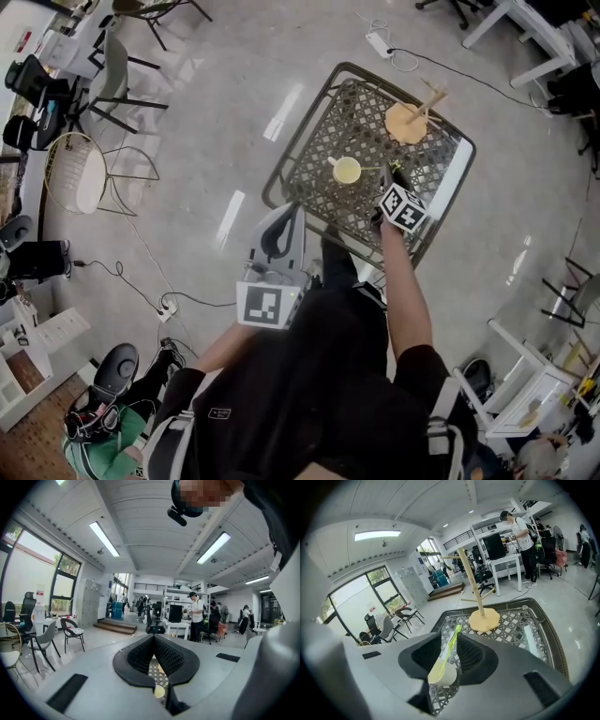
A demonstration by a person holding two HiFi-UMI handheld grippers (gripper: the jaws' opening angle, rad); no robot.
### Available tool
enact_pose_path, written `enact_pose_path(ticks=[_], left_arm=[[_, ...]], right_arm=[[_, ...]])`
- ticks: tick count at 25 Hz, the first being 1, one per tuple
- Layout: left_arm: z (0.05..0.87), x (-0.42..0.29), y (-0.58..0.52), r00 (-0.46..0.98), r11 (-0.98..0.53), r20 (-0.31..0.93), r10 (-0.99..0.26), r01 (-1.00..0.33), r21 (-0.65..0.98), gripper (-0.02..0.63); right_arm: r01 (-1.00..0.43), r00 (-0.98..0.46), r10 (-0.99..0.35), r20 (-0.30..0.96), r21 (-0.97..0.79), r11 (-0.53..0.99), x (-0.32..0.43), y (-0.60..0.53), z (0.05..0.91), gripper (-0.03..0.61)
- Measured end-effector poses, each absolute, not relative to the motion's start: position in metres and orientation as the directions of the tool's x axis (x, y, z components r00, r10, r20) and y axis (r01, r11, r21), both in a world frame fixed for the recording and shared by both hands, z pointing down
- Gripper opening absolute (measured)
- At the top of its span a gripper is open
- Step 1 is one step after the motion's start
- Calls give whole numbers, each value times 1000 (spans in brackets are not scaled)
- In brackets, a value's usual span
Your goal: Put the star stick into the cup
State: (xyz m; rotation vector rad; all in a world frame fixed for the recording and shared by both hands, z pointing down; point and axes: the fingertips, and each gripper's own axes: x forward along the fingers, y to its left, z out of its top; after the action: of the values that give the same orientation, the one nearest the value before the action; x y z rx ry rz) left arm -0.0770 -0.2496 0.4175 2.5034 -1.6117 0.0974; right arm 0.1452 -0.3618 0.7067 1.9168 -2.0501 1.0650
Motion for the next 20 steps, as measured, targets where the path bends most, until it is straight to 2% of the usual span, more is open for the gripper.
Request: enact_pose_path(ticks=[7,20], left_arm=[[411,-92,-217,396,-387,140,-907,-918,91,15],[391,-109,-200,381,-375,92,-920,-924,79,15]], right_arm=[[-925,-209,-794,570,-380,-29,132,-349,720,89],[-938,-175,-769,615,-341,-59,134,-335,714,109]])
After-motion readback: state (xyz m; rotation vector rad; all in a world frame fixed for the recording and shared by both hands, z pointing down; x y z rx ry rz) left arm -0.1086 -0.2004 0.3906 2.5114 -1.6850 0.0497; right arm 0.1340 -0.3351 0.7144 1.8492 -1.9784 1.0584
